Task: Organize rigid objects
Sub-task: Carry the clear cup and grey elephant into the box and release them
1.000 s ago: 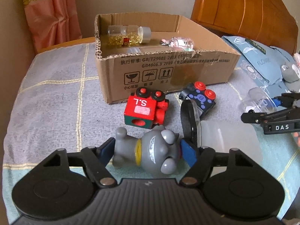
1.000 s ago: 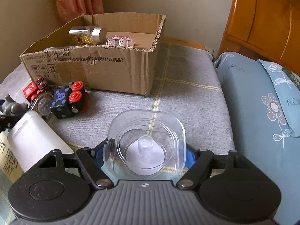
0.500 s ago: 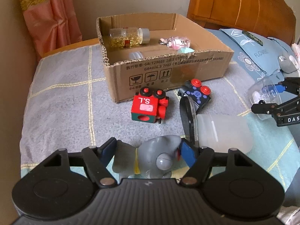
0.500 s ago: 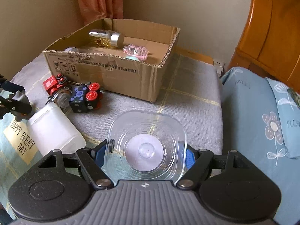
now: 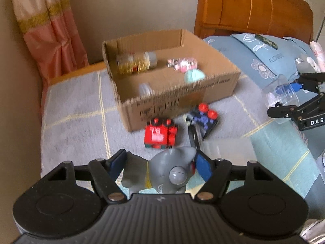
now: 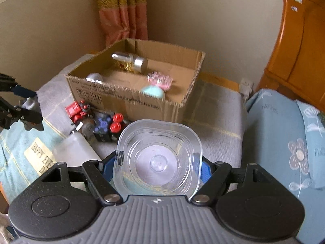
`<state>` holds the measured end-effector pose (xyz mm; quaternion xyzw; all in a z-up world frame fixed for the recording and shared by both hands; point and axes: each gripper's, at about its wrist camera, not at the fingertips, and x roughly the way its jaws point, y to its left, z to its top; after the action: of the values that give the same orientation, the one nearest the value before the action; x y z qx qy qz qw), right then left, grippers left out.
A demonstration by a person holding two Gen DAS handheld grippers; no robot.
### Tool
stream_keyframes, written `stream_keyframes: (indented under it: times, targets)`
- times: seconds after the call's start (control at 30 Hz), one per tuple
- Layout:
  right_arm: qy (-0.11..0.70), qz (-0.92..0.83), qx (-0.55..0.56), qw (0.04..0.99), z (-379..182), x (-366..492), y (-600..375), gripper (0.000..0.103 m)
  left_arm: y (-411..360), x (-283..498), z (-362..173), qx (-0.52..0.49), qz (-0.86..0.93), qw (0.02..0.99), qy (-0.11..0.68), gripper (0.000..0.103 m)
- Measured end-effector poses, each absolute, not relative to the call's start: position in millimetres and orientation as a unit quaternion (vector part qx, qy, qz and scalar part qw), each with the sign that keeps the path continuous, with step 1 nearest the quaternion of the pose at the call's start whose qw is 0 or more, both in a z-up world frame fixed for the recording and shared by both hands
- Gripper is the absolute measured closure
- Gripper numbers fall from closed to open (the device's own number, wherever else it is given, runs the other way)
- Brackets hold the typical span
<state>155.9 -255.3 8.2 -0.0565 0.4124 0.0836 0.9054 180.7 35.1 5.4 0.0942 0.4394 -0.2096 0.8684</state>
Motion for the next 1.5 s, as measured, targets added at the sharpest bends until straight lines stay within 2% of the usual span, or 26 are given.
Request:
stream_keyframes:
  times: [0.33, 0.57, 0.77, 0.8, 0.83, 0.87, 1.5]
  targets:
    - [0.384, 0.099, -0.080, 0.914, 37, 185, -248, 0.022, 15, 227, 52, 0.109, -0.223, 0.885, 0.393, 0.031]
    - [0.373, 0.101, -0.080, 0.919, 51, 213, -250, 0.022, -8, 272, 67, 0.104, -0.226, 0.892, 0.378, 0.031]
    - [0.369, 0.101, -0.084, 0.920, 54, 235, -250, 0.022, -21, 306, 58, 0.102, -0.220, 0.895, 0.375, 0.028]
    - [0.369, 0.101, -0.085, 0.920, 54, 239, -249, 0.022, -22, 309, 55, 0.104, -0.218, 0.897, 0.370, 0.025]
    - [0.369, 0.101, -0.086, 0.920, 54, 243, -249, 0.022, -24, 312, 53, 0.106, -0.218, 0.898, 0.368, 0.014]
    - [0.370, 0.101, -0.086, 0.920, 54, 246, -249, 0.022, -24, 312, 52, 0.107, -0.216, 0.899, 0.365, 0.009]
    - [0.385, 0.096, -0.065, 0.915, 53, 336, -246, 0.022, 12, 282, 29, 0.098, -0.204, 0.900, 0.373, 0.008]
